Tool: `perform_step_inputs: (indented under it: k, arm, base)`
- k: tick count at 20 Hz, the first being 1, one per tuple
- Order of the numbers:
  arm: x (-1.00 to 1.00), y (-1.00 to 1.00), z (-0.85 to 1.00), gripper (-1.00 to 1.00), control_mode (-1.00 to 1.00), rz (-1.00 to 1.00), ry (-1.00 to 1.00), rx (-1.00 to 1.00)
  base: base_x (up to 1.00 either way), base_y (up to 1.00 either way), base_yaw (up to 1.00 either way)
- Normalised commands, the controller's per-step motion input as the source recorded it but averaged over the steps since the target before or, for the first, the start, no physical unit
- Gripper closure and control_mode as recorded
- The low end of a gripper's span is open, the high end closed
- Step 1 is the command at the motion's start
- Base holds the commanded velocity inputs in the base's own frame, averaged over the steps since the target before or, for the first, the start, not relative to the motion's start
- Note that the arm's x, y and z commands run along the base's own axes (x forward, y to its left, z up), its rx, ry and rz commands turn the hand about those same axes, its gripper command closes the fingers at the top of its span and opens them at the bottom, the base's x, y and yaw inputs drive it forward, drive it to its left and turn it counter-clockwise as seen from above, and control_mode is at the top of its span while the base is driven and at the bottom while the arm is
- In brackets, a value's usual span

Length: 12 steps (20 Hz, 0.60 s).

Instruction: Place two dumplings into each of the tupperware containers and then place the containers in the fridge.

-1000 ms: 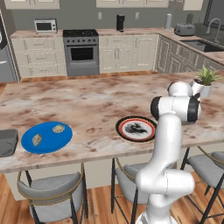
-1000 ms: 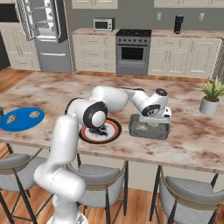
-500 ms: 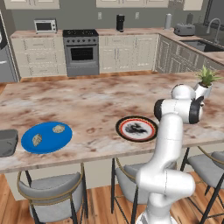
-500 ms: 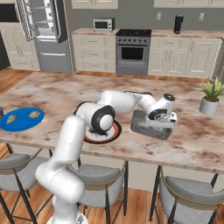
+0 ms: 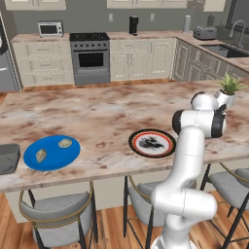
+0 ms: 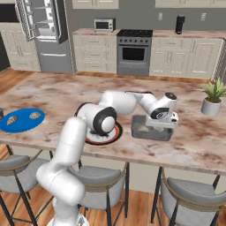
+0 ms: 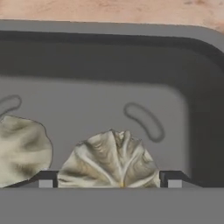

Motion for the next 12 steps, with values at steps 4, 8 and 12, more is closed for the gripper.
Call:
perform_step_inputs:
  k: [4,8,12]
  arm:
    - [-0.16,0.32,0.00,-1.00,-1.00,0.00,0.00,0.00]
    - [-0.29,0.28,0.00,-1.00,-1.00,0.00,0.00,0.00]
    - [-0.18,0.13,0.00,-1.00,-1.00,0.00,-0.02,0.00]
  base:
    - [0.00,0.00,0.00]
    - [0.00,0.00,0.00]
    - [0.00,0.00,0.00]
